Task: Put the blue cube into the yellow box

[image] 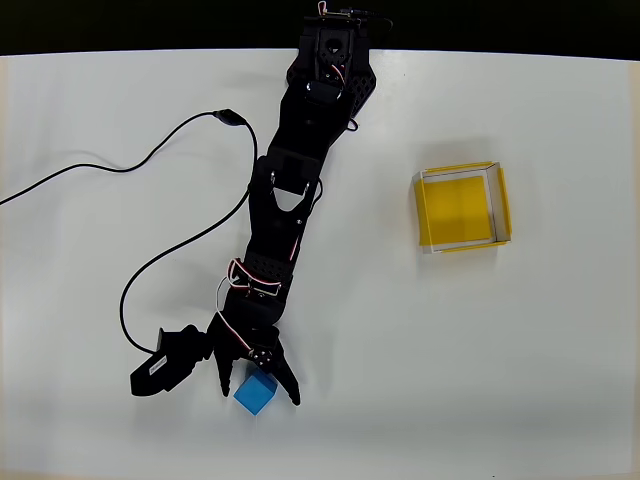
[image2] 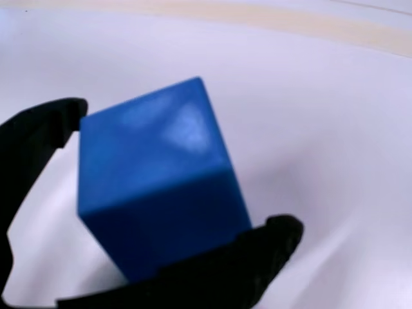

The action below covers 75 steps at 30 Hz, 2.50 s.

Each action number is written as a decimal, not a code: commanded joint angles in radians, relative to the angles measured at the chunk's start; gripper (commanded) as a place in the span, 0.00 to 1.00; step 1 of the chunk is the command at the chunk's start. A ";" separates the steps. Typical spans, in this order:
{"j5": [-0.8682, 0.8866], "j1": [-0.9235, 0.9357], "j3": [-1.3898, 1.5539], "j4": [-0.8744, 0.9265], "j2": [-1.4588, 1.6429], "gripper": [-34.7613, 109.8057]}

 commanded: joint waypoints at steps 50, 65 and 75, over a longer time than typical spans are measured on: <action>-0.156 0.003 0.155 -0.026 0.376 0.35; -0.130 -0.229 0.749 -0.091 1.058 0.35; -0.069 -0.497 1.048 -0.081 1.440 0.35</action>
